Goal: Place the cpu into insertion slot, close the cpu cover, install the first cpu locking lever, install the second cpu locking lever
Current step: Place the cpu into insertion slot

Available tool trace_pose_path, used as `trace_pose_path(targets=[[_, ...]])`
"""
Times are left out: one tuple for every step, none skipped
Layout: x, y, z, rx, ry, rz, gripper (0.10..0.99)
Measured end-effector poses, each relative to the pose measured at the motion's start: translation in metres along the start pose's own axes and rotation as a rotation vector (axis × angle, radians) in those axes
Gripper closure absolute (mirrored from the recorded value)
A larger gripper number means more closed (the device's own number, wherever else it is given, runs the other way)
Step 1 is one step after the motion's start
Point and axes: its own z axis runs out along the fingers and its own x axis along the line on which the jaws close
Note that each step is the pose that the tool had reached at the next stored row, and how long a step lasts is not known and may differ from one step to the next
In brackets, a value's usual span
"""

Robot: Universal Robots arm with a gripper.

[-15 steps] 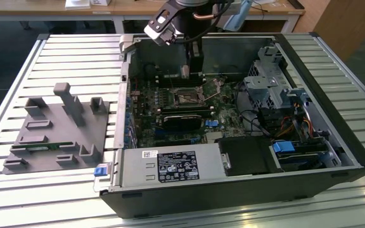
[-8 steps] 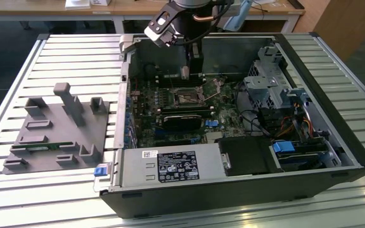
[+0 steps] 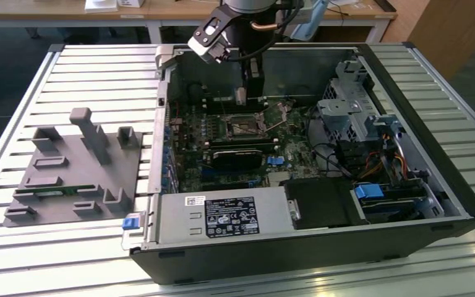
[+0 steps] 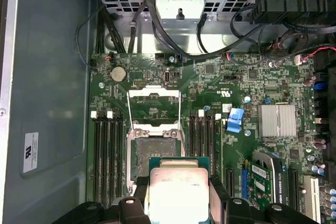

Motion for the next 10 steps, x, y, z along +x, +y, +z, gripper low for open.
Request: trace_pose_path(targets=[[0.0, 0.0, 0.0002, 0.0, -0.0001, 0.0, 0.549], [0.0, 0.0, 0.0003, 0.0, -0.0003, 0.0, 0.549], [0.0, 0.0, 0.0006, 0.0, -0.0003, 0.0, 0.549], [0.0, -0.0001, 0.0009, 0.0, -0.0003, 0.0, 0.549], [0.0, -0.0001, 0.0012, 0.0, -0.0003, 0.0, 0.549], [0.0, -0.0001, 0.0018, -0.001, -0.0003, 0.0, 0.549], [-0.0001, -0.0002, 0.0024, -0.001, -0.0006, 0.0, 0.549], [-0.0001, -0.0003, 0.003, -0.001, -0.0009, 0.0, 0.549], [-0.0001, -0.0003, 0.0035, -0.001, -0.001, 0.0, 0.549], [-0.0001, -0.0004, 0.0041, -0.001, -0.001, 0.0, 0.549]])
